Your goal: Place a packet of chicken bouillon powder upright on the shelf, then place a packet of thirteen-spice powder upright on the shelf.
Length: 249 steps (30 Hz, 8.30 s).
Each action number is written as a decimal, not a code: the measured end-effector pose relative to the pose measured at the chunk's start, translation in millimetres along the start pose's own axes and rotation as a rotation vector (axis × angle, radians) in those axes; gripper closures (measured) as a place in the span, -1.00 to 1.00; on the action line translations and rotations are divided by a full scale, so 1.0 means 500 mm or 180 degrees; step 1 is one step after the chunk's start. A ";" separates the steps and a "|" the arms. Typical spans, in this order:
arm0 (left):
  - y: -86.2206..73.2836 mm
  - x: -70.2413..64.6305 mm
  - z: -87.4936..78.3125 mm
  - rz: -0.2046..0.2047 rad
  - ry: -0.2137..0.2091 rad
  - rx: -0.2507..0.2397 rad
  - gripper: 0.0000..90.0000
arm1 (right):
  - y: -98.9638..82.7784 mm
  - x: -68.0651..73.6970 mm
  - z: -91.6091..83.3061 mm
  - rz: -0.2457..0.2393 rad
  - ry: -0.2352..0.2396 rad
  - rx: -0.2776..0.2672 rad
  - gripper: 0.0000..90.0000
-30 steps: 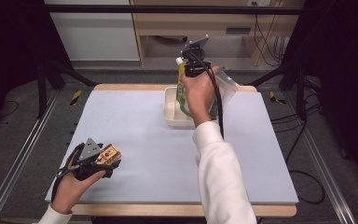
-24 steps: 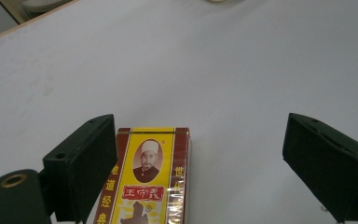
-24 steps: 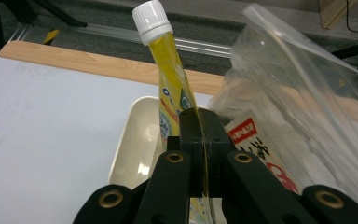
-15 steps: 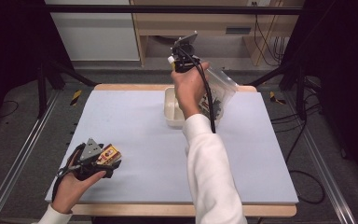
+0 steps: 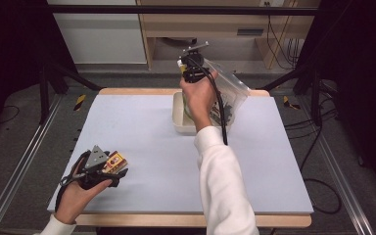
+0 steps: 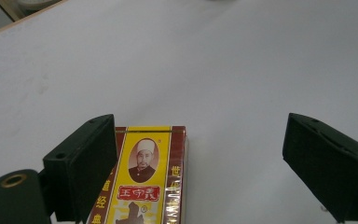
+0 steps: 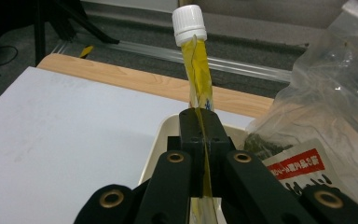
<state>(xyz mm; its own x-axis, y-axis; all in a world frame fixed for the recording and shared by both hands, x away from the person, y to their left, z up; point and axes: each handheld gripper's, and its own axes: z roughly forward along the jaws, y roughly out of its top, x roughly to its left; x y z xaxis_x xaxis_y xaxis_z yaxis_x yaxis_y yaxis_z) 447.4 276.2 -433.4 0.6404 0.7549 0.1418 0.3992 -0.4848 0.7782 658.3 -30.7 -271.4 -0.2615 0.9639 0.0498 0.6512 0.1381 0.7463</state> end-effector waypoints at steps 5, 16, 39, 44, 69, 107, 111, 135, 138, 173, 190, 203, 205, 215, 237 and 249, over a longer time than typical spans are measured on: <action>-0.001 -0.002 0.002 0.0014 -0.0001 0.0018 -0.78 | -0.020 -0.009 0.004 -0.0061 0.0081 -0.0130 1.00; -0.002 -0.004 0.004 0.0008 0.0004 0.0029 -0.78 | -0.056 -0.025 0.015 -0.0085 0.0166 -0.0283 1.00; -0.005 0.009 0.004 0.0101 0.0104 0.0139 -0.80 | -0.141 -0.048 -0.037 -0.0266 0.0528 -0.0731 0.36; -0.005 0.012 0.001 0.0062 0.0161 0.0121 -0.80 | -0.184 -0.049 -0.083 -0.0438 0.0677 -0.0919 0.20; 0.019 0.050 -0.008 -0.0099 0.0101 0.0564 -0.85 | -0.453 -0.110 -0.094 -0.0700 0.0673 -0.0659 -0.65; -0.003 0.096 0.048 -0.0013 -0.0271 0.2125 -0.33 | -0.525 -0.107 -0.081 -0.1037 0.0907 -0.0303 -0.57; -0.002 0.095 0.046 -0.0007 -0.0276 0.2118 -0.30 | -0.524 -0.107 -0.083 -0.1026 0.0923 -0.0328 -0.57; 0.174 -0.079 0.126 0.1183 -0.0317 0.0404 -0.29 | -0.443 -0.076 -0.094 -0.0612 0.1387 -0.0425 -0.46; 0.177 -0.092 0.137 0.1270 -0.0302 0.0349 -0.29 | -0.426 -0.074 -0.097 -0.0580 0.1421 -0.0398 -0.39; 0.172 -0.141 0.129 0.1311 -0.0301 -0.0318 -0.29 | -0.359 -0.023 -0.063 -0.0465 0.2043 0.0107 0.14; 0.177 -0.137 0.154 0.1262 -0.0307 -0.0348 -0.30 | -0.336 -0.010 -0.096 -0.0236 0.1897 0.0198 0.52; 0.149 -0.099 0.117 0.0778 -0.0310 -0.0211 -0.66 | -0.298 0.001 -0.104 -0.0142 0.1163 -0.0081 0.51; 0.136 -0.089 0.109 0.0666 -0.0265 -0.0172 -0.69 | -0.292 0.002 -0.103 -0.0130 0.1085 -0.0097 0.52; 0.062 -0.035 0.056 0.0357 -0.0061 0.0017 -0.76 | -0.265 0.001 -0.112 -0.0123 0.0857 -0.0187 0.51; -0.034 0.025 -0.009 -0.0121 0.0101 0.0086 -0.80 | -0.193 0.002 -0.123 -0.0020 0.0411 -0.0370 0.51; -0.037 0.026 -0.013 -0.0127 0.0124 0.0100 -0.80 | -0.167 0.014 -0.104 0.0015 0.0234 -0.0413 0.51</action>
<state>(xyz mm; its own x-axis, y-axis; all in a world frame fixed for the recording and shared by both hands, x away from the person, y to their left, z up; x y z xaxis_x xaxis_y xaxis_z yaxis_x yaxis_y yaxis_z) 444.3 297.8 -442.0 0.5977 0.7902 0.1353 0.4446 -0.4672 0.7642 565.0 -47.1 -299.1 -0.3131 0.9446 0.0983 0.5561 0.0984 0.8253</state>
